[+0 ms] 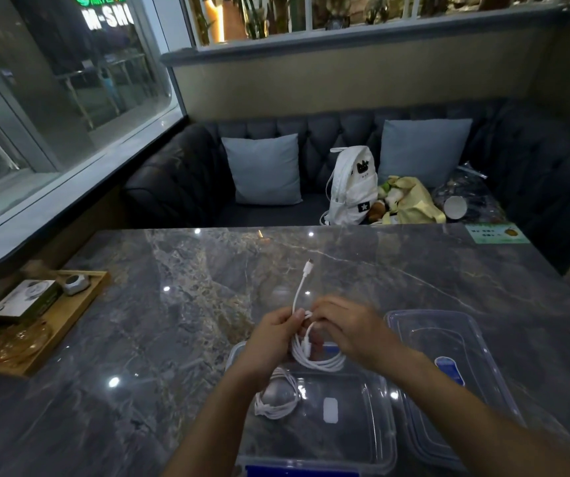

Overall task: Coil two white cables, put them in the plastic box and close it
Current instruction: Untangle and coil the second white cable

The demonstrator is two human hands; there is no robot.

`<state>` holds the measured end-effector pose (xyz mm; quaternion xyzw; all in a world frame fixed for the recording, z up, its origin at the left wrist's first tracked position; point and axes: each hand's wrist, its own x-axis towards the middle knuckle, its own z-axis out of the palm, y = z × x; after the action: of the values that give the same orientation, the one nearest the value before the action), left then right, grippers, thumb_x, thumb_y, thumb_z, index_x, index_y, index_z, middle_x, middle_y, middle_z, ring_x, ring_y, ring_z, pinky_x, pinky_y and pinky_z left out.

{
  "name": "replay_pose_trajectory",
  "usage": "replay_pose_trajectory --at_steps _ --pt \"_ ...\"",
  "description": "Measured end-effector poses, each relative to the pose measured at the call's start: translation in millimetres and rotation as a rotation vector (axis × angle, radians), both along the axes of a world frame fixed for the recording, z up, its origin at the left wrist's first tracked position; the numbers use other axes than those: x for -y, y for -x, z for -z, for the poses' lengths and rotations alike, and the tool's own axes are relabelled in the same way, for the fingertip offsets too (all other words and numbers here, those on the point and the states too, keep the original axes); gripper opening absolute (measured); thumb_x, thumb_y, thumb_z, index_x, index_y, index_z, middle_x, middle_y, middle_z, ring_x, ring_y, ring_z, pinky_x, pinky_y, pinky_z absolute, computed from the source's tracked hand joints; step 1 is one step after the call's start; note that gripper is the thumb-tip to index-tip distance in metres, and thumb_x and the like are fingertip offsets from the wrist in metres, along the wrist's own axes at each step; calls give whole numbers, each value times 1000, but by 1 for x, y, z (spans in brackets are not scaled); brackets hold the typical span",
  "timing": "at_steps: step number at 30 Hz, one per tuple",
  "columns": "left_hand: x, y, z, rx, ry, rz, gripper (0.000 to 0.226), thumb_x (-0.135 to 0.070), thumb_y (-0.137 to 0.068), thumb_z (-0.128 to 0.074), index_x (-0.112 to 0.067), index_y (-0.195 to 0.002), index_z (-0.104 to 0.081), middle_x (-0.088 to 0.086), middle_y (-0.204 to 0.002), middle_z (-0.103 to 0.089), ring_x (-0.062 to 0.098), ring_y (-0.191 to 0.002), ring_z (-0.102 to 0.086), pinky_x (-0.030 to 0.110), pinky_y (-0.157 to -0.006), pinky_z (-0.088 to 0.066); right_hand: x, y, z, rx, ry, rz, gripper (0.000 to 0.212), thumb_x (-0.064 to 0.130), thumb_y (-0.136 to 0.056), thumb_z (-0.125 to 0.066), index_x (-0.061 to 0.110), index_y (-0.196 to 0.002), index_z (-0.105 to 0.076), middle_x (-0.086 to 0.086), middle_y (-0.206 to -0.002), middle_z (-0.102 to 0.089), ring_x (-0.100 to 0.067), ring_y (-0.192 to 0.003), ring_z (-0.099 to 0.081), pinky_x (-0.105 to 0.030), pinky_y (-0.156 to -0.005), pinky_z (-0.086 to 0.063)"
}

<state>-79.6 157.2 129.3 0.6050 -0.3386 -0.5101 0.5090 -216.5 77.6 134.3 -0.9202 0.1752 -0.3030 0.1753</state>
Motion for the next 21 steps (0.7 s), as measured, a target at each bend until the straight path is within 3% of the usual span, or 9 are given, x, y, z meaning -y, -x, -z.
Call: replay_pose_trajectory --at_steps 3,7,10,11,13,15,19,21 --pt "-2 -4 -3 -36 6 -13 26 -17 -97 -43 1 -95 -62 12 -72 -58 17 -60 -57 32 -61 -54 -9 -7 6 145 -213 47 14 8 -82 -55 -3 -79 -63 -15 -81 -65 -22 -66 -60 -34 -63 -50" --pt "-7 -8 0 -15 25 -41 26 -15 -96 -43 -7 -79 -60 5 -59 -48 10 -48 -49 21 -49 -44 -15 -17 13 332 -600 167 17 2 -84 -60 17 -78 -63 -1 -80 -63 -13 -60 -63 -28 -51 -56" --pt "-8 -10 2 -21 37 -164 12 -13 -90 -55 -6 -100 -55 9 -63 -55 10 -45 -55 22 -45 -47 -14 -23 16 307 -635 199 7 3 -83 -62 6 -77 -63 -13 -71 -63 -21 -52 -63 -38 -52 -55" --pt "-10 -10 4 21 48 -227 22 -13 -88 -59 -11 -108 -51 10 -67 -60 10 -47 -59 22 -45 -48 -14 -24 16 286 -588 193 6 3 -83 -62 2 -78 -63 -15 -71 -63 -24 -53 -63 -39 -53 -55" --pt "-13 -9 8 263 118 -304 31 -16 -85 -64 -24 -110 -47 6 -73 -67 10 -48 -63 20 -45 -49 -15 -26 17 255 -532 172 5 1 -84 -60 -2 -81 -64 -16 -73 -63 -23 -57 -63 -33 -54 -55" --pt "-14 -6 7 579 191 -299 22 -20 -86 -62 -28 -106 -56 -4 -75 -69 9 -50 -63 20 -47 -48 -15 -27 17 255 -539 174 5 0 -84 -59 -2 -83 -64 -15 -73 -63 -18 -57 -62 -27 -55 -55" --pt "-9 -9 9 1062 96 -45 18 -17 -93 -50 -11 -102 -64 9 -98 -66 25 -83 -63 37 -74 -49 -16 -29 18 222 -510 166 7 0 -84 -59 -2 -80 -64 -16 -70 -64 -22 -57 -63 -37 -59 -54" --pt "-6 -11 8 1121 29 48 17 -7 -92 -44 -7 -102 -59 11 -103 -61 27 -90 -59 37 -75 -46 -17 -29 19 191 -487 159 8 2 -84 -60 -1 -79 -64 -14 -69 -64 -24 -58 -62 -43 -60 -53"
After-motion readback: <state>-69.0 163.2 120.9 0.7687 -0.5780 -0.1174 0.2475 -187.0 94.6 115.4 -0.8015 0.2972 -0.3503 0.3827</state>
